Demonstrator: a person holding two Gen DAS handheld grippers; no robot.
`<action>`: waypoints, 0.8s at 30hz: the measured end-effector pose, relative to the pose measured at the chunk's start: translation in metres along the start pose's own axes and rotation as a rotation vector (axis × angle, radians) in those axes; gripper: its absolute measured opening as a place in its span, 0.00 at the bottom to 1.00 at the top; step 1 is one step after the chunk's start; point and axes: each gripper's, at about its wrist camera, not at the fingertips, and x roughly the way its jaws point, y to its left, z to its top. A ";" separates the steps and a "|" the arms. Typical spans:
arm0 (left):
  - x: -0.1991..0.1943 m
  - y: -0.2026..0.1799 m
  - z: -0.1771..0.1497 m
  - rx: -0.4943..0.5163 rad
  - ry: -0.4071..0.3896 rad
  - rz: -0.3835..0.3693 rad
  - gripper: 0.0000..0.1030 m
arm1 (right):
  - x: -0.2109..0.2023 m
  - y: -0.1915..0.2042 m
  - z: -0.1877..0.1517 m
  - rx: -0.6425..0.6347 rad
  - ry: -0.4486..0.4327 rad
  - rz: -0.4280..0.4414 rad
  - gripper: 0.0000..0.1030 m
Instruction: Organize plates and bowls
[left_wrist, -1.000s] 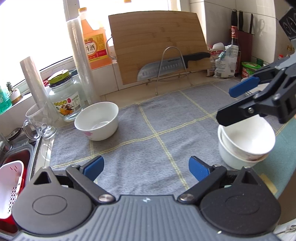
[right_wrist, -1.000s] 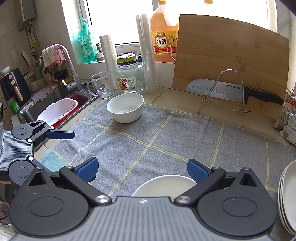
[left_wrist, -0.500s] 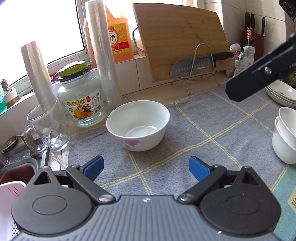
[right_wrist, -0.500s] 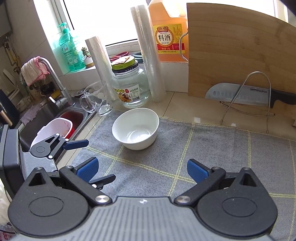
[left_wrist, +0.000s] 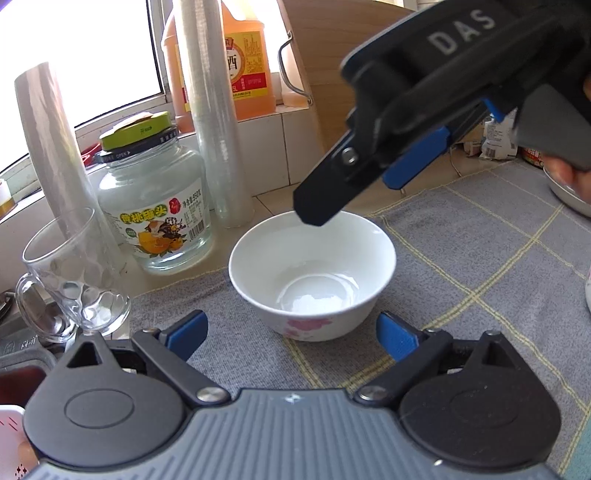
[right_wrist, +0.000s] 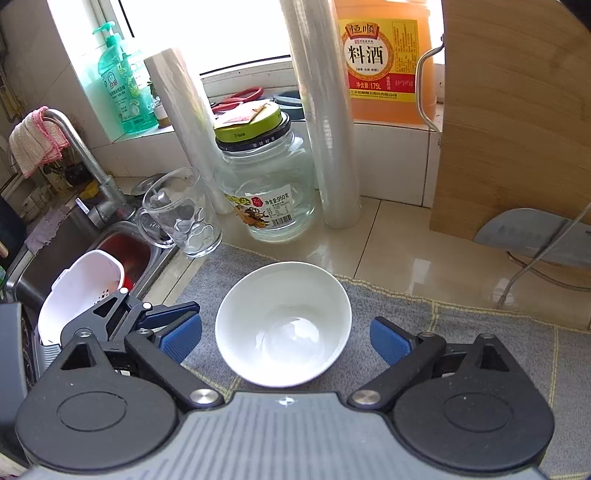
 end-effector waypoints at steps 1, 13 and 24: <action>0.002 0.001 0.000 0.001 -0.005 -0.004 0.94 | 0.006 -0.001 0.002 -0.002 0.006 -0.002 0.94; 0.013 0.008 0.002 0.025 -0.023 -0.076 0.89 | 0.050 -0.012 0.013 -0.025 0.081 0.004 0.78; 0.015 0.008 0.005 0.056 -0.039 -0.102 0.85 | 0.055 -0.012 0.016 -0.042 0.087 0.008 0.72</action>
